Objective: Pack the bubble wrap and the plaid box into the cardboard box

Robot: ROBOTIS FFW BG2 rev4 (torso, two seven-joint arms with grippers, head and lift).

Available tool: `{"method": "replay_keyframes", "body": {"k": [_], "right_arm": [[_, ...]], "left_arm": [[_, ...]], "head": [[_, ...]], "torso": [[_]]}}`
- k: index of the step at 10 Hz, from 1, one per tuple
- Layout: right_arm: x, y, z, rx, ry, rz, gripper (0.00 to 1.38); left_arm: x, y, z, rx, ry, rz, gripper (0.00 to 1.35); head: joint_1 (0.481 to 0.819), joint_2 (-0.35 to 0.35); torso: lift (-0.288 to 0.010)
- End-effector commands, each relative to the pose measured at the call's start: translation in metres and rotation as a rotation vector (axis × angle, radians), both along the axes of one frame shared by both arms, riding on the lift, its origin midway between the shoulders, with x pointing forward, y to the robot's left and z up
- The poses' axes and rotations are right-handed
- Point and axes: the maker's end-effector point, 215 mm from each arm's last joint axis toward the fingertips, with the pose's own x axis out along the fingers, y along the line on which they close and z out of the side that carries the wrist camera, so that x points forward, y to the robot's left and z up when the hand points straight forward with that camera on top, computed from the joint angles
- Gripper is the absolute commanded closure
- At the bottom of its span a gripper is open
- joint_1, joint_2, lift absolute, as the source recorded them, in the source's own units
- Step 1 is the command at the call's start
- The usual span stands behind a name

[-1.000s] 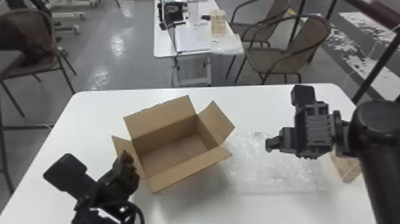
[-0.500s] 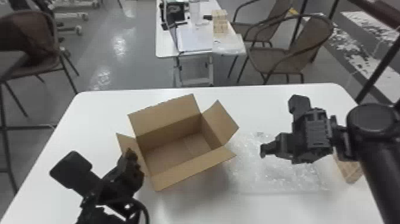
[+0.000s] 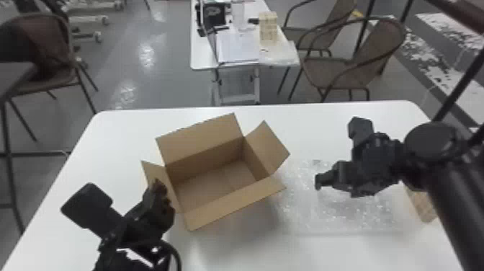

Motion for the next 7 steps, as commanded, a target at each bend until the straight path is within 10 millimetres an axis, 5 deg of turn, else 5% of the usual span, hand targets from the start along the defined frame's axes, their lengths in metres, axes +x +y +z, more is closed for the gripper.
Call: {"method": "replay_keyframes", "body": {"k": [1,2,5,7], "right_arm": [[0.002,-0.006,-0.012,-0.015,0.027,0.013,0.41],[0.004,-0.006,-0.012,-0.009,0.024,0.008,0.64],[0.013,0.020,-0.005,0.100,-0.053,0.016,0.91],[0.020,0.031,0.016,0.167,-0.134,-0.001,0.91]], "left_arm": [[0.001,0.001,0.001,0.004,-0.003,0.001,1.22],[0.001,0.001,0.002,0.005,-0.005,0.001,1.22],[-0.001,0.004,0.001,0.007,-0.009,0.009,1.22],[-0.003,0.005,0.001,0.006,-0.010,0.014,1.22]], "head": [[0.695,0.046],[0.695,0.049],[0.695,0.057],[0.695,0.077]], "torso": [[-0.099],[-0.099],[-0.099],[-0.099]]}}
